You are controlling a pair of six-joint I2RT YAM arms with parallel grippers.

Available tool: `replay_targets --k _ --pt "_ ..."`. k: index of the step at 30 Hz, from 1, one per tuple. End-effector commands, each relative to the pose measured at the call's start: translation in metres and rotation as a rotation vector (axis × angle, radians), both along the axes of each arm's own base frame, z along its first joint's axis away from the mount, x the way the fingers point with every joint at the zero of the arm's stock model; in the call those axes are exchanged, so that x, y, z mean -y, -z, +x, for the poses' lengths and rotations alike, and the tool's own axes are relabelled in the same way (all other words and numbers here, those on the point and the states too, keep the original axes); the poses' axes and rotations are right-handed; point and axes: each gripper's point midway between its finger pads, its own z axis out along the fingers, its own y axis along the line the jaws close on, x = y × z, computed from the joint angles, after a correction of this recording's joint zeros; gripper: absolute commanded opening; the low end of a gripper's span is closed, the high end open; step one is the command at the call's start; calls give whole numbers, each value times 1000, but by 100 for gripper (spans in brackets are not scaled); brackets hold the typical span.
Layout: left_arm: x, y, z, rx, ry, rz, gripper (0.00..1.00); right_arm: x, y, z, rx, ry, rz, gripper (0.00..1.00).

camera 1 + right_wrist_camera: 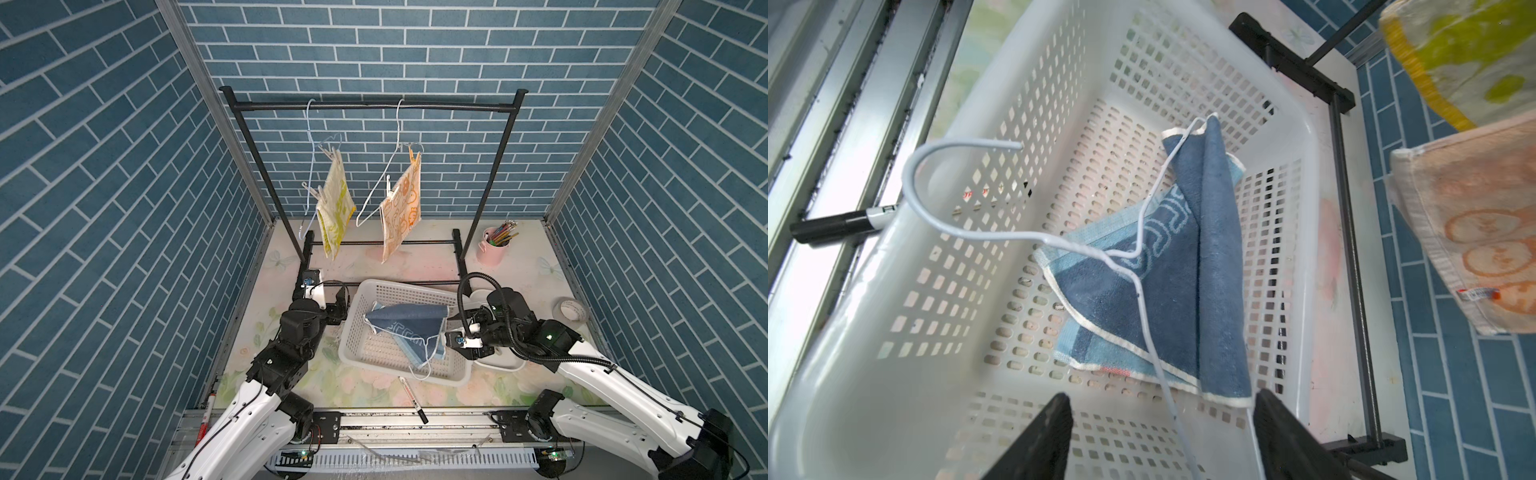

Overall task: Remove the clothespins securing towels to the hanger
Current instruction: Pick up the hanger from the basket.

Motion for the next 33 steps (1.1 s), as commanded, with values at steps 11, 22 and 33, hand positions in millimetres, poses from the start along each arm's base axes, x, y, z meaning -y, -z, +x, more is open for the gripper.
replay_targets --k 11,22,33 --pt "-2 -12 1 14 -8 5 81 -47 33 15 226 -90 52 68" --pt "-3 -12 0 11 -14 4 81 -62 42 7 239 -156 28 52" --pt "-4 -12 0 12 -16 6 81 -72 47 3 224 -143 21 25"
